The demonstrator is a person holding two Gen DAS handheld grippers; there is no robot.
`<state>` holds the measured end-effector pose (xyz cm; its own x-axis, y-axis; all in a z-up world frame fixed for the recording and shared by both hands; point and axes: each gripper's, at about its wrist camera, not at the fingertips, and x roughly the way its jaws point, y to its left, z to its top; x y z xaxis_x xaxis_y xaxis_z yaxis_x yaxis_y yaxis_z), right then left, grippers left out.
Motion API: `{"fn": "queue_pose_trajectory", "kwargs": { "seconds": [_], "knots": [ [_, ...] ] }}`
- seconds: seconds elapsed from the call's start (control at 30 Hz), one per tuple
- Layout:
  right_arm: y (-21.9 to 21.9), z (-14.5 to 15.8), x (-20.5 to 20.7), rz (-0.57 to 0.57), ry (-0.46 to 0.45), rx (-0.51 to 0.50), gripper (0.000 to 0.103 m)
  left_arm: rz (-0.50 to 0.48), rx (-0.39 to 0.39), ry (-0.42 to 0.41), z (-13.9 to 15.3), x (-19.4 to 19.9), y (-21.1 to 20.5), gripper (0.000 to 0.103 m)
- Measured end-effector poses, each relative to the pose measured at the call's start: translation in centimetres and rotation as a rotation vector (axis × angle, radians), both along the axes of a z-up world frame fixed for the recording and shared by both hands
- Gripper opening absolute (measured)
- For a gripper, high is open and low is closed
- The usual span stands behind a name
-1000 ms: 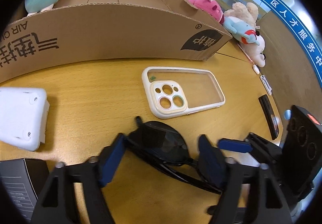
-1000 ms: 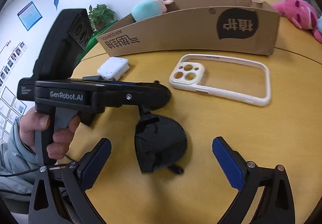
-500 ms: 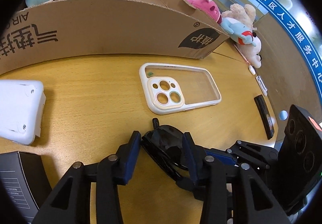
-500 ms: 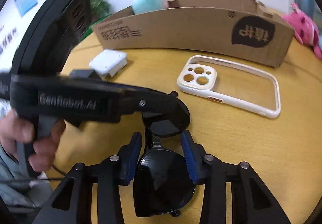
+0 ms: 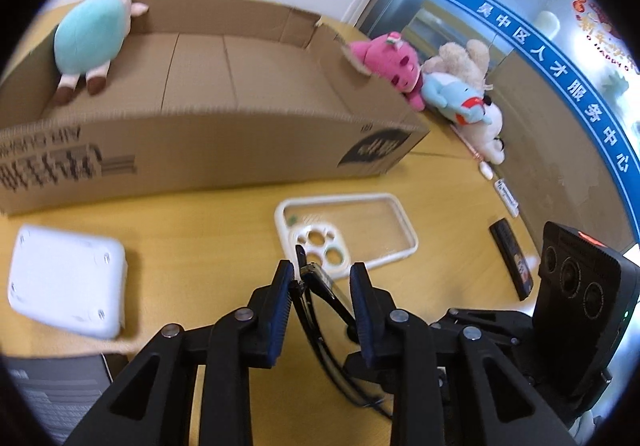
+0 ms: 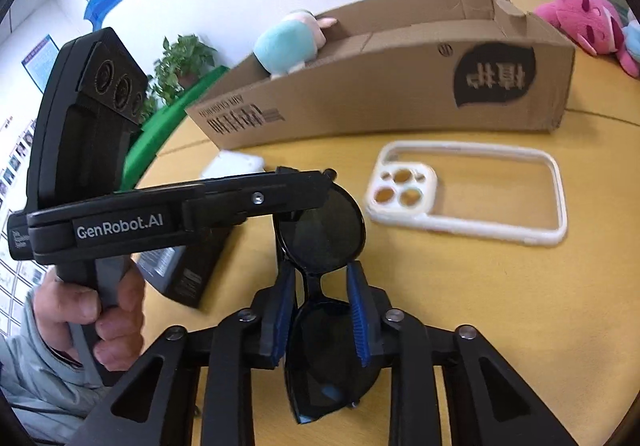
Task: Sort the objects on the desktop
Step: 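Lift the sunglasses with both grippers and carry them over the box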
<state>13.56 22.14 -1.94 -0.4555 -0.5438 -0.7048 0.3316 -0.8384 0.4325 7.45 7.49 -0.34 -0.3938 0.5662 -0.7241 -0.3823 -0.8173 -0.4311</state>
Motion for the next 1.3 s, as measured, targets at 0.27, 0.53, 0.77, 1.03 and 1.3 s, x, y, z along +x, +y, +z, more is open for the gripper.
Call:
{"fn": "queue_pose_trajectory", "kwargs": {
  "seconds": [0.27,0.53,0.77,1.03,1.3],
  "knots": [
    [-1.5,2.6,-2.2,0.013,0.036,-0.062,0.013,-0.038,0.004,0.074,3.2,-2.4,0.3,0.024],
    [-2.5,5.6,-5.8,0.004,0.082,-0.101,0.011,-0.040,0.014,0.114,6.1,-5.4,-0.8,0.024],
    [-2.7,7.9,-8.4,0.001,0.127,-0.103,0.011,-0.040,0.029,0.154,8.5,-7.6,-1.2,0.024],
    [-2.5,12.2,-13.0,0.014,0.211,-0.089,0.011,-0.045,0.050,0.248,13.6,-11.6,-1.3,0.023],
    [-2.1,16.5,-20.8,0.046,0.252,-0.079,0.011,-0.020,0.078,0.279,16.8,-18.7,-1.7,0.023]
  ]
}}
